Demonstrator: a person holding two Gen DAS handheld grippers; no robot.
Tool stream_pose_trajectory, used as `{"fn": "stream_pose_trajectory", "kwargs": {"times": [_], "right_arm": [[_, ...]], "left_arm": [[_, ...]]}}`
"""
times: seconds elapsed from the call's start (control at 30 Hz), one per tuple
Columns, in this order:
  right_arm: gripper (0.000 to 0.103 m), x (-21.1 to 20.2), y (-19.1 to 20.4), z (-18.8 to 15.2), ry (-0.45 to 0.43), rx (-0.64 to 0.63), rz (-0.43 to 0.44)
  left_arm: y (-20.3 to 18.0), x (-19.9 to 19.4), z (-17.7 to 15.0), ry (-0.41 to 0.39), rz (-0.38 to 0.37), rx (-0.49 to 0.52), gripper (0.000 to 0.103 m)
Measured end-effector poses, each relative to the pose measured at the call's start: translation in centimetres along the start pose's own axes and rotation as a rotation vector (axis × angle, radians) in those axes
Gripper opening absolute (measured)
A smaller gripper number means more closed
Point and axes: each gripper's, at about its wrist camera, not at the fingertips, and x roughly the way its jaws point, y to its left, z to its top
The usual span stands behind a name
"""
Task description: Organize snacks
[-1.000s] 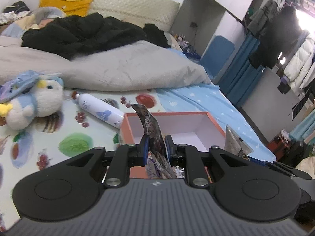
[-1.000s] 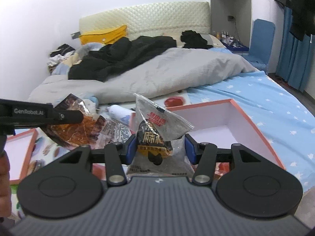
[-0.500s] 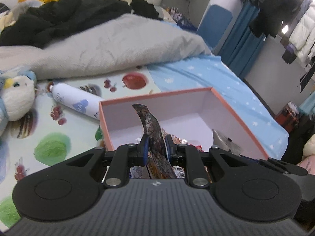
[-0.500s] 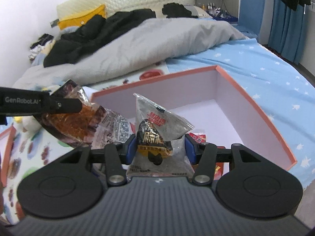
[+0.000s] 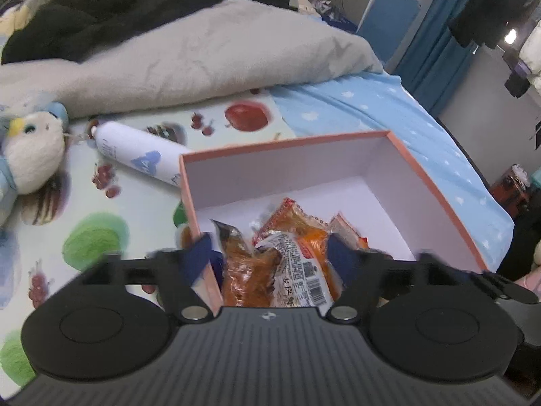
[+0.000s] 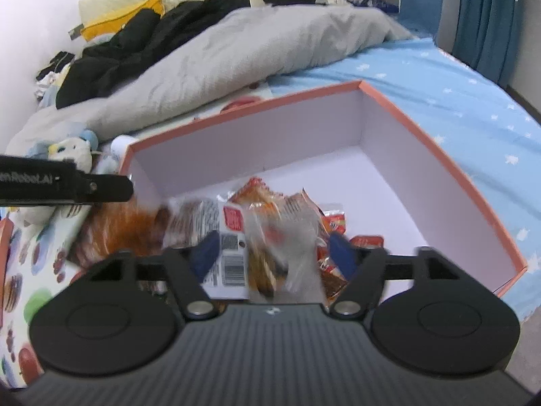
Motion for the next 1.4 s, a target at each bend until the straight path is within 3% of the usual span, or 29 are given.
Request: {"fn": "stream_pose_trajectory", "kwargs": {"times": [0.43,0.83,1.17,1.4], "right_arm": [[0.08,-7.8,1.4,0.8,-0.135,0.0,0.004],[0.08,-17.2,4.7,-0.5,-0.293,-0.026,0.02],[0.081,-22.0,6.4,-3.1,-0.363,-0.03,0.023],[0.081,-23.4,6.8,-5.5,-0.358,-0.025,0.032]], "left_arm": [[-1.2,-9.7,-0.8,-0.128,-0.011,0.049,0.087],[-0.8,-21.0,-4.0,-0.269,-0.014,0.077,0.102],[-0.3,-27.0,-8.5,-0.313,-0.002,0.104,0.103],[0.0,-29.3,-11.4,-0.321,0.01,0.114,0.103]]}}
